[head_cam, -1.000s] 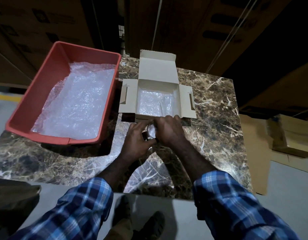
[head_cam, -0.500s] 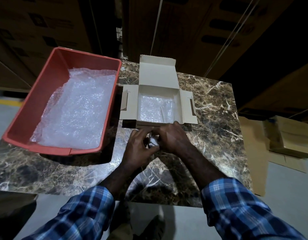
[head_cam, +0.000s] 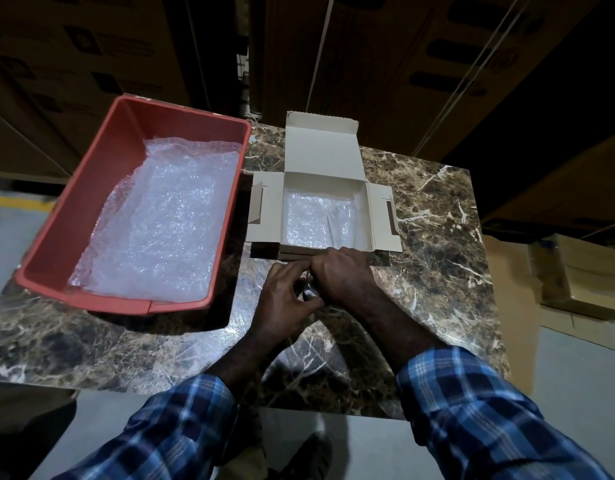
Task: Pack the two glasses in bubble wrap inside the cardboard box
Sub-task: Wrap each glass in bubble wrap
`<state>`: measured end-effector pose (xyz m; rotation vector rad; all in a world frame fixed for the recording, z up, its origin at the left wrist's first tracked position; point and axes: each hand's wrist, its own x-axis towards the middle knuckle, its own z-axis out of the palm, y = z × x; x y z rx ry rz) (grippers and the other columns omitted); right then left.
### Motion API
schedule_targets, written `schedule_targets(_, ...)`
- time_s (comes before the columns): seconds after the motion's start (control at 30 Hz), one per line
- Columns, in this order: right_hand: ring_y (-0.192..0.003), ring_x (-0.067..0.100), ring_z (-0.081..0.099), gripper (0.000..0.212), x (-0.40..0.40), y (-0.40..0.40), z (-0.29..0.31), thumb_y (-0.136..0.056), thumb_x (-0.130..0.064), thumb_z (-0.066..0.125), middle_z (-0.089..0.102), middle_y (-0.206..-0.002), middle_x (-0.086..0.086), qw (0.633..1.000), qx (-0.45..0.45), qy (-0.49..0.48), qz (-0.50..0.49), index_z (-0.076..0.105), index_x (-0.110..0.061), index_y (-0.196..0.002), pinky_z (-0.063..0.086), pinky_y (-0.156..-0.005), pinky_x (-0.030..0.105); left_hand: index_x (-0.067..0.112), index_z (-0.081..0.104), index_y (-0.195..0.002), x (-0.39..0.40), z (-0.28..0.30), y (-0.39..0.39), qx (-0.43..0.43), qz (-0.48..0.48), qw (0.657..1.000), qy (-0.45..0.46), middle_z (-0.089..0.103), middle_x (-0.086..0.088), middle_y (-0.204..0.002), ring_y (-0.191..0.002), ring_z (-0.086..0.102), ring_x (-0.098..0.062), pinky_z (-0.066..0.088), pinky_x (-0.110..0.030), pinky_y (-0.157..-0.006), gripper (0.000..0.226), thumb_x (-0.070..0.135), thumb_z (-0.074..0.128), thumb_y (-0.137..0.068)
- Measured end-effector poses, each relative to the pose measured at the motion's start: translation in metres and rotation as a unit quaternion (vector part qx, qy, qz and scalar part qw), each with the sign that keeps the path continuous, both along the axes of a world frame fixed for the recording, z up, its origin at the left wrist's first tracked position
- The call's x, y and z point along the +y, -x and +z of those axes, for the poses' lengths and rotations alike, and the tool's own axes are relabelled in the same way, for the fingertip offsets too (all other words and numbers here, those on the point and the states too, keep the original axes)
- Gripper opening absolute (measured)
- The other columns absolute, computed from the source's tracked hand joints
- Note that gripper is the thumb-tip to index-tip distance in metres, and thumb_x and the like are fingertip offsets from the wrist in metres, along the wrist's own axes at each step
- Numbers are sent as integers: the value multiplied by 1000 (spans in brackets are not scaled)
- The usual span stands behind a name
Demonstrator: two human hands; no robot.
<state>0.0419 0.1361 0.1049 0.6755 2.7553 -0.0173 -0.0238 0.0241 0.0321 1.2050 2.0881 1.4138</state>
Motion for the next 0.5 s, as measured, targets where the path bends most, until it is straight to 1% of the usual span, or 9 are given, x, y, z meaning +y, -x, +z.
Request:
schedule_targets(0.07,-91,30,68,15,3,-3,2,-89,-23,60,72,-96,9,999,18,31,-16,72,-17,-96,41,-71,32,14,69,-119,0,1,1,-6,-5,1000,1,60,22,-98,-97,46,7,36,-1,-76,57,12,89,-66)
schedule_targets(0.1,-87,30,68,17,6,-5,4,-87,-24,61,73,-94,9,998,30,55,-25,74,-17,-97,42,-68,30,16,69,-122,-1,2,0,-14,-6,1000,2,60,26,-100,-98,47,5,36,-1,-77,60,12,89,-66)
schedule_targets(0.17,-84,29,70,22,9,-11,8,-84,-23,63,76,-93,7,994,48,93,-33,76,-21,-101,47,-69,30,21,68,-125,-1,4,-1,-43,-4,999,1,59,34,-100,-100,50,-1,40,-3,-78,63,13,89,-66)
schedule_targets(0.2,-85,28,71,23,10,-14,9,-82,-22,64,76,-94,5,993,56,102,-20,77,-22,-101,46,-71,30,22,68,-125,-2,4,-1,-51,-3,999,-2,59,34,-101,-101,51,-4,41,-4,-79,63,13,89,-66)
schedule_targets(0.27,-93,27,70,25,6,-19,14,-82,-23,68,76,-100,4,995,33,95,24,77,-22,-104,45,-78,31,20,67,-126,-1,2,-2,-44,0,999,-5,59,28,-103,-101,52,-11,40,-3,-79,64,11,88,-67)
schedule_targets(0.33,-101,30,67,26,4,-20,16,-86,-27,66,75,-107,8,996,3,73,51,74,-20,-110,44,-84,32,17,67,-127,-1,2,-2,-43,2,999,0,57,26,-105,-102,53,-14,39,-2,-79,65,7,87,-66)
schedule_targets(0.43,-107,32,64,32,1,-13,15,-93,-28,59,69,-115,13,995,-78,29,53,65,-10,-119,45,-88,36,13,67,-126,-1,0,-1,-41,-4,999,-8,56,27,-104,-103,54,-19,39,-1,-80,66,1,86,-64)
schedule_targets(0.5,-109,33,63,33,0,-9,15,-95,-27,57,67,-118,14,993,-107,23,40,62,-8,-122,47,-88,37,10,67,-126,-1,-1,0,-35,-8,999,-13,54,29,-104,-103,56,-22,39,-1,-80,67,-1,86,-63)
